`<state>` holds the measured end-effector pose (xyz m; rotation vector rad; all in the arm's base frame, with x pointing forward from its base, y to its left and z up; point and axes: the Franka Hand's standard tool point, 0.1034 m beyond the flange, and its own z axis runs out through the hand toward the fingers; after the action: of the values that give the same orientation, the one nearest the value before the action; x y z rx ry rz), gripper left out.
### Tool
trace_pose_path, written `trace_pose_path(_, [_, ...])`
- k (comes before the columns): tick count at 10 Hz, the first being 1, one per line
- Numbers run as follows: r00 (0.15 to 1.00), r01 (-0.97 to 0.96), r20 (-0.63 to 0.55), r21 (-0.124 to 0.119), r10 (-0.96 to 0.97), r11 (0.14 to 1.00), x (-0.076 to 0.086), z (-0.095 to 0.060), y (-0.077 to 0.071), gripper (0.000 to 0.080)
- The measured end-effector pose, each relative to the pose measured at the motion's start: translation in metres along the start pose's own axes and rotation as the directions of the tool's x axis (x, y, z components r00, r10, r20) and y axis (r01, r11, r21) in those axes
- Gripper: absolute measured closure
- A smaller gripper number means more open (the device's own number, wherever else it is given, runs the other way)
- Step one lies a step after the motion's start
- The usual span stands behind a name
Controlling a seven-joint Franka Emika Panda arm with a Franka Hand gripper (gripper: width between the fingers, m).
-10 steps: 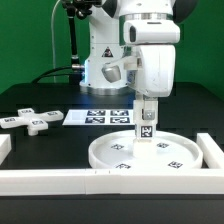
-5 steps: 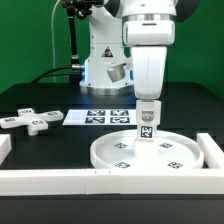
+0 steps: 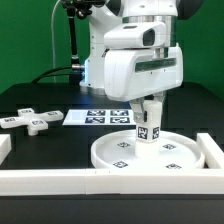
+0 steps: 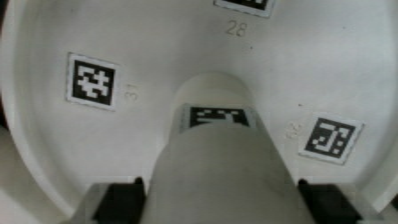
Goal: Assemble round table
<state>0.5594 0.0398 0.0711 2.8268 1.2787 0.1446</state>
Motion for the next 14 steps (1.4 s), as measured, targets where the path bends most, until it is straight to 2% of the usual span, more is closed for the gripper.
trace_pose_path(2, [0.988, -0.156, -0.003, 0.004, 0.156, 0.988, -0.0004, 0.0003, -0.0001, 0.0390])
trace_pose_path(3, [0.948, -0.317, -0.010, 0.021, 0.318, 0.948, -0.0033, 0.0018, -0.0010, 0.0390])
trace_pose_path(5, [0.797, -0.602, -0.009, 0.049, 0.603, 0.797, -0.0051, 0.0022, -0.0007, 0.0390])
trace_pose_path(6, [0.687, -0.725, -0.001, 0.058, 0.726, 0.686, -0.0054, 0.0026, -0.0013, 0.0390])
trace_pose_path(7, [0.583, -0.811, 0.006, 0.057, 0.812, 0.582, -0.0051, 0.0026, -0.0015, 0.0390])
trace_pose_path(8, [0.527, -0.849, 0.003, 0.045, 0.850, 0.526, -0.0051, 0.0029, -0.0018, 0.0390])
trace_pose_path(11, [0.376, -0.925, 0.013, 0.054, 0.926, 0.375, -0.0058, 0.0029, -0.0011, 0.0390])
trace_pose_path(13, [0.239, -0.970, 0.023, 0.060, 0.971, 0.238, -0.0065, 0.0030, -0.0004, 0.0390])
trace_pose_path(14, [0.104, -0.992, 0.028, 0.071, 0.994, 0.102, -0.0065, 0.0027, 0.0010, 0.0390])
